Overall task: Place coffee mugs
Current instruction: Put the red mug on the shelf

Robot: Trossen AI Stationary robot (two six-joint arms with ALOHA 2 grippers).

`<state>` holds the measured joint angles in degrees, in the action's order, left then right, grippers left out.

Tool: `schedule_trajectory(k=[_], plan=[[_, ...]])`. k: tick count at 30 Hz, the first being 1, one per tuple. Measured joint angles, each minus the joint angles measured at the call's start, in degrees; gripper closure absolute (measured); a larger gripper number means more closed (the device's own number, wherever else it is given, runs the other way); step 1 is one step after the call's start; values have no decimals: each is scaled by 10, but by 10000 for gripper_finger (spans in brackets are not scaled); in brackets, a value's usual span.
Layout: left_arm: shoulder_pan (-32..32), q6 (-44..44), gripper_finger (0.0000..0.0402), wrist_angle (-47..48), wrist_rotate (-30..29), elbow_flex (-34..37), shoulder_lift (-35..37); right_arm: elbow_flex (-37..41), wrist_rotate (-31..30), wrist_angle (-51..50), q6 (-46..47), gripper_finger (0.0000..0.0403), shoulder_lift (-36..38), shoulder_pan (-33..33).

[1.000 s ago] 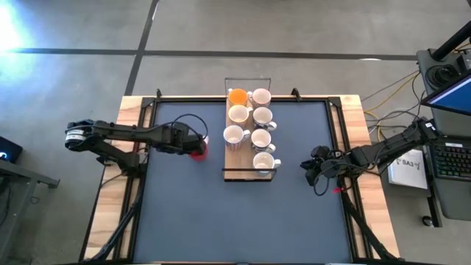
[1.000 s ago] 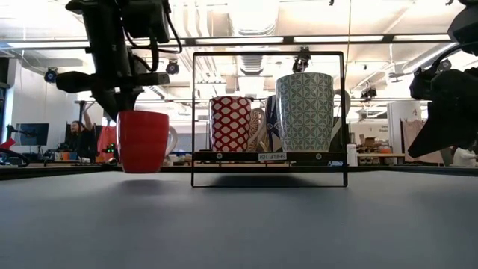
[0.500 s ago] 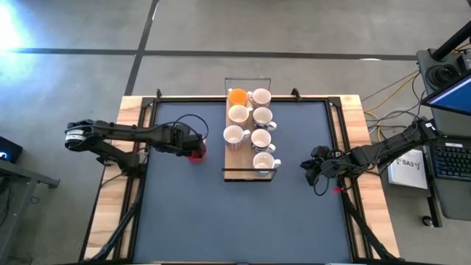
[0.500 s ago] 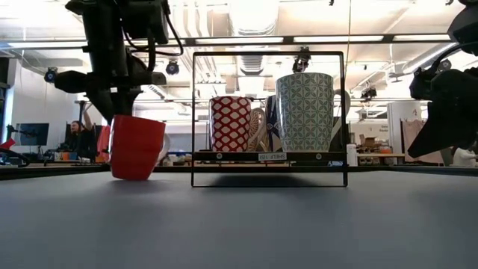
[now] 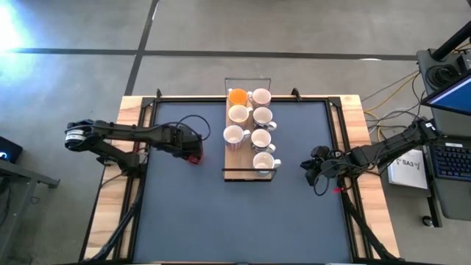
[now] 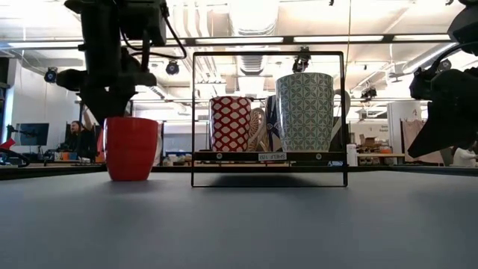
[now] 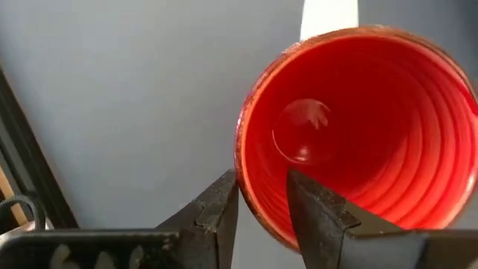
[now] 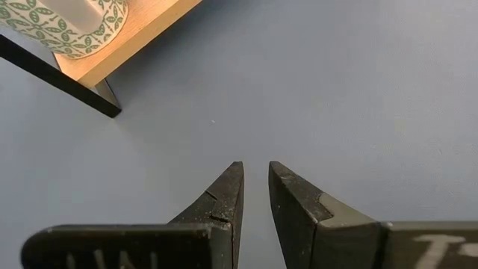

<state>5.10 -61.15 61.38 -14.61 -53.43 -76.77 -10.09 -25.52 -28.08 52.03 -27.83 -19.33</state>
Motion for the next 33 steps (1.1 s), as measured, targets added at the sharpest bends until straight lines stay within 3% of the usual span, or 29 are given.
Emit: schedule_trajectory(k=[6, 14, 20, 25, 33], plan=[[-7, 63, 306, 22, 6, -43, 0, 0, 0, 0, 0, 349, 0, 0], [-7, 77, 306, 120, -38, -119, 0, 0, 0, 0, 0, 349, 0, 0], [-21, 264, 305, 80, -11, -151, 1, 0, 0, 0, 0, 349, 0, 0], [-22, 412, 305, 60, -2, -134, 0, 0, 0, 0, 0, 349, 0, 0], [-25, 571, 296, 39, 77, -102, 0, 0, 0, 0, 0, 349, 0, 0]])
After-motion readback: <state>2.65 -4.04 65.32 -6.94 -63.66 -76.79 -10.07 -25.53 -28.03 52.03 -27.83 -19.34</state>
